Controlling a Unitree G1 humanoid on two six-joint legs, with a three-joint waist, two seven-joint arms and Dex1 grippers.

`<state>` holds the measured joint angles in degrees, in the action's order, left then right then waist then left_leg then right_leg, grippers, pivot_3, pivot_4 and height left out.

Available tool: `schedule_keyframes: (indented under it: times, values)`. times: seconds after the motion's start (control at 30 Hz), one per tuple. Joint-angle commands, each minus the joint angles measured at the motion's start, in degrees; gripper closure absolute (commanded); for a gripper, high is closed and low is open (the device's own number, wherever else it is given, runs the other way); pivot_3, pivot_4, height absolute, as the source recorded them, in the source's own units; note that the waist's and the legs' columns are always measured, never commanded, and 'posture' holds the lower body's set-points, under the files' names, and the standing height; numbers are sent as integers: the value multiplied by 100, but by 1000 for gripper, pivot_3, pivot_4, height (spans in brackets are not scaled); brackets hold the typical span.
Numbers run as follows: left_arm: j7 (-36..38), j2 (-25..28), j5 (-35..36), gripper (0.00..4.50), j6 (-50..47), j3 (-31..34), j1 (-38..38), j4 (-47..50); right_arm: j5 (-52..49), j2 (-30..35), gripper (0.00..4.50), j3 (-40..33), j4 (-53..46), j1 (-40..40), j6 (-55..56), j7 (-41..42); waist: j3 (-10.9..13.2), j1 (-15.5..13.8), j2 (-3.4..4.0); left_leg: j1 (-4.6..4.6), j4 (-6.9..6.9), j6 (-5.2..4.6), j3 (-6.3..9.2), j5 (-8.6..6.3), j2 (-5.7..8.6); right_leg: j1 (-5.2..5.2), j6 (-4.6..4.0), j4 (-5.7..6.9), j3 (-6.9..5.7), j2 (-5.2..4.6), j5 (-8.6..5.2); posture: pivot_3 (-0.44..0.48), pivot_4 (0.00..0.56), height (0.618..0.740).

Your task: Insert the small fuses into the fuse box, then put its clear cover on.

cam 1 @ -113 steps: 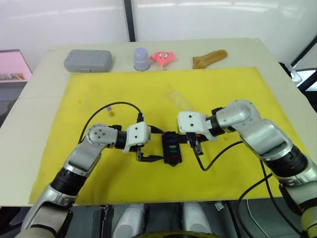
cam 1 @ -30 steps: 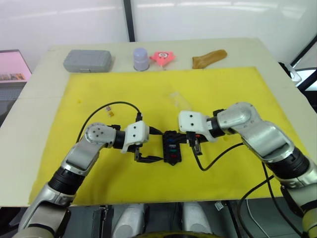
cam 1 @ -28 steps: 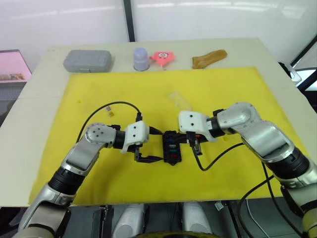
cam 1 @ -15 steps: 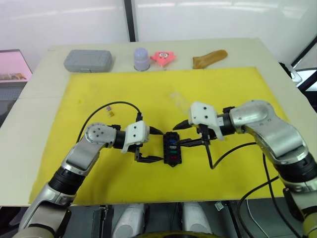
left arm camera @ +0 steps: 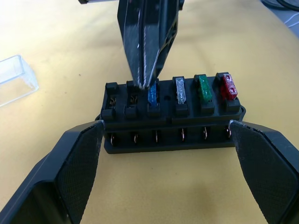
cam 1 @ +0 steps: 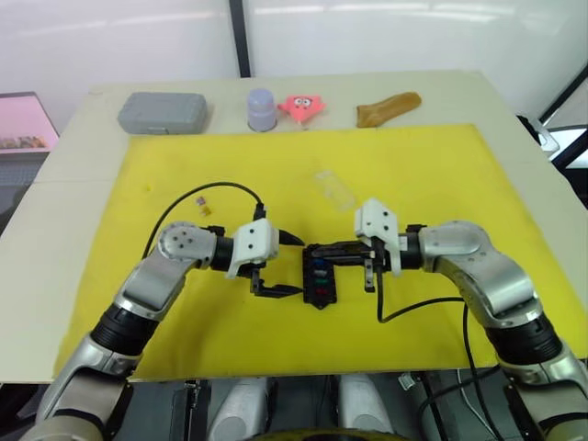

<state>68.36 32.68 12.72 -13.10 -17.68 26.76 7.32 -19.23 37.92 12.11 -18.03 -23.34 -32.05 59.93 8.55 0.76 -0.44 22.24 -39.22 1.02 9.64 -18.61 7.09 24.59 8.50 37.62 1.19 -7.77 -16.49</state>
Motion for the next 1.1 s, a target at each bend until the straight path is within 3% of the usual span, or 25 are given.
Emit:
schedule_keyframes:
  times: [0.03, 0.2, 0.37, 0.5, 0.6, 0.7, 0.93, 1.1]
  values:
    - [27, 44, 45, 0, 64, 109, 77, 26, 317, 116, 4467, 196, 23, 179, 189, -107, -2, -2, 0, 0, 0, 0, 0, 0, 0, 0, 0, 0, 0, 0, 0, 0, 150, 740]
    - [55, 54, 34, 0, 143, 109, 54, -55, 346, 135, 4467, 211, -58, 367, 199, -222, -5, -10, -3, -4, 0, 0, 1, 0, 0, -6, 0, 0, -1, 0, 0, 0, 150, 740]
    - [-42, 49, 111, 0, 91, 198, -44, -52, -84, -38, 4467, -217, -380, 287, -91, -483, -5, -10, -3, -5, 0, 0, 2, 0, 0, -7, 0, 0, 0, 0, 0, 0, 150, 740]
    - [-401, 116, 474, 0, -283, 746, -444, 252, -789, -8, 4467, -1034, -809, 237, -672, -743, -4, -3, -1, -5, 2, 0, 2, 0, 0, -3, 0, 0, 1, 0, 0, 0, 150, 740]
    - [-812, 242, 1376, 0, -1339, 1687, -996, 803, -1067, 255, 4467, -1899, -799, 323, -1090, -1021, -4, -6, -1, -5, 3, 0, 3, 0, -1, -2, 0, 0, 2, 1, 0, 0, 150, 740]
    - [-1324, 519, 1954, 0, -2145, 2792, -1643, 1209, -959, 768, 3685, -2634, -328, 480, -1154, -1131, -3, -10, -1, -4, 5, 0, 2, 0, 0, -2, 0, 1, 4, 0, 0, 0, 150, 740]
    - [-2034, 842, 2749, 0, -3076, 5068, -2908, 906, -661, 1381, 162, -3575, 546, 1056, -634, -1199, -3, -13, 1, -6, 6, 0, -3, 0, -1, -3, 0, 0, 6, 0, 0, 0, 150, 740]
    - [-2201, 1022, 3036, 0, -3396, 5839, -3258, 578, -580, 1507, 69, -3734, 638, 1329, -372, -1220, -3, -35, 2, -7, 5, 0, -4, 0, -2, -7, 0, -1, 7, 0, 0, 0, 150, 740]
